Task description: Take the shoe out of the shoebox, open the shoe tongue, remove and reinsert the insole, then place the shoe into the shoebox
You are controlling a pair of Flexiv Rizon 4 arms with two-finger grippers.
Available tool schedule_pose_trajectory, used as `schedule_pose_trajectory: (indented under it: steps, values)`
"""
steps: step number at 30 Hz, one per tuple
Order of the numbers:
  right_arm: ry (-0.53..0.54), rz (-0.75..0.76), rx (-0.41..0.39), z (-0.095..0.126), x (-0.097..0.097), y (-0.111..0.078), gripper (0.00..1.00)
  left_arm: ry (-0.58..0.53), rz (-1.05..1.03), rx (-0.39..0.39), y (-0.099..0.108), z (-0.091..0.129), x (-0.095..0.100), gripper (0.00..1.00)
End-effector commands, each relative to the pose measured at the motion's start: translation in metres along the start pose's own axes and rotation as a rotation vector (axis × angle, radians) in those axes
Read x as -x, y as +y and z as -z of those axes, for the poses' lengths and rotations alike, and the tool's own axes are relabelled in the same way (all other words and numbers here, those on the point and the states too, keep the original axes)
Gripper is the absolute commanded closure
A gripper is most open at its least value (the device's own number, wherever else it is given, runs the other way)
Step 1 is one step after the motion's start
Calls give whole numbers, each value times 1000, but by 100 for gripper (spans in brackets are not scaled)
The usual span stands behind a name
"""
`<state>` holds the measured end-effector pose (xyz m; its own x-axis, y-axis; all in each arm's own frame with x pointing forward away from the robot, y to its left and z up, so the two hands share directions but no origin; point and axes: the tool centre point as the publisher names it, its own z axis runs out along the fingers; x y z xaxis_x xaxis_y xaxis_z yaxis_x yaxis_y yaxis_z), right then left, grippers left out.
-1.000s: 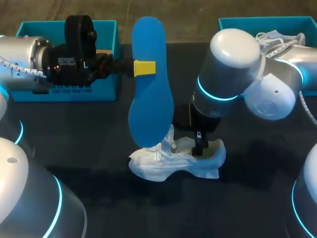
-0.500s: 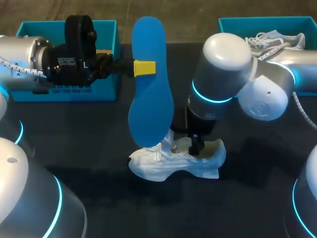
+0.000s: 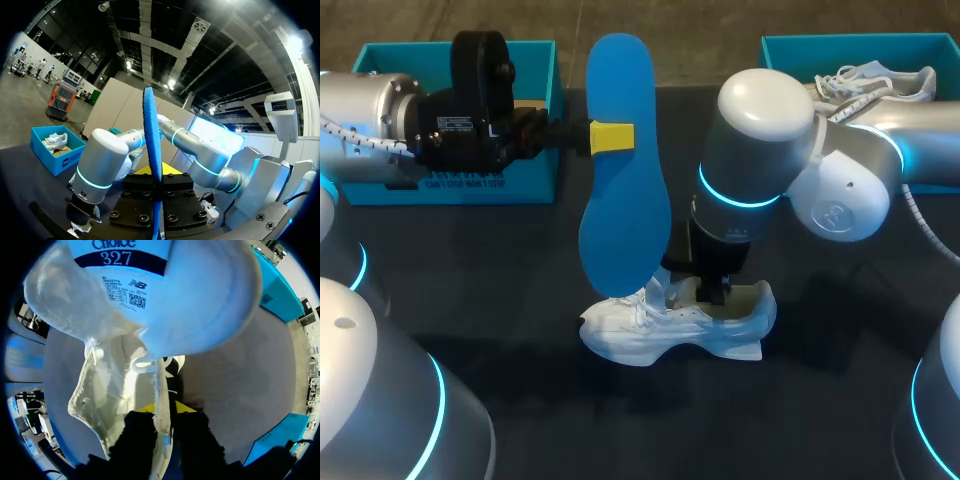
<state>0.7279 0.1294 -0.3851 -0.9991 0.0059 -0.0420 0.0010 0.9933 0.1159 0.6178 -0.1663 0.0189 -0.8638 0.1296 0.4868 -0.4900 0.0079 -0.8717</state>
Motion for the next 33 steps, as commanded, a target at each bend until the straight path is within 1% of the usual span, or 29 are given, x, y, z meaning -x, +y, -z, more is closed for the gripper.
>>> schedule_pose_trajectory:
  steps: [1,11,17,22,25,33]
  values:
    - [9,2,-23,-1,-1,2,100,0,0,2,0,-1,1,100]
    - [14,-19,-53,24,-3,-6,100,0,0,2,0,-1,1,100]
    - [21,-69,-42,40,-5,-14,100,0,0,2,0,-1,1,100]
    - [24,-118,-33,55,-11,-20,100,0,0,2,0,-1,1,100]
    - [25,-131,-31,61,-17,-23,100,0,0,2,0,-1,1,100]
    - [25,-131,-31,61,-17,-23,100,0,0,2,0,-1,1,100]
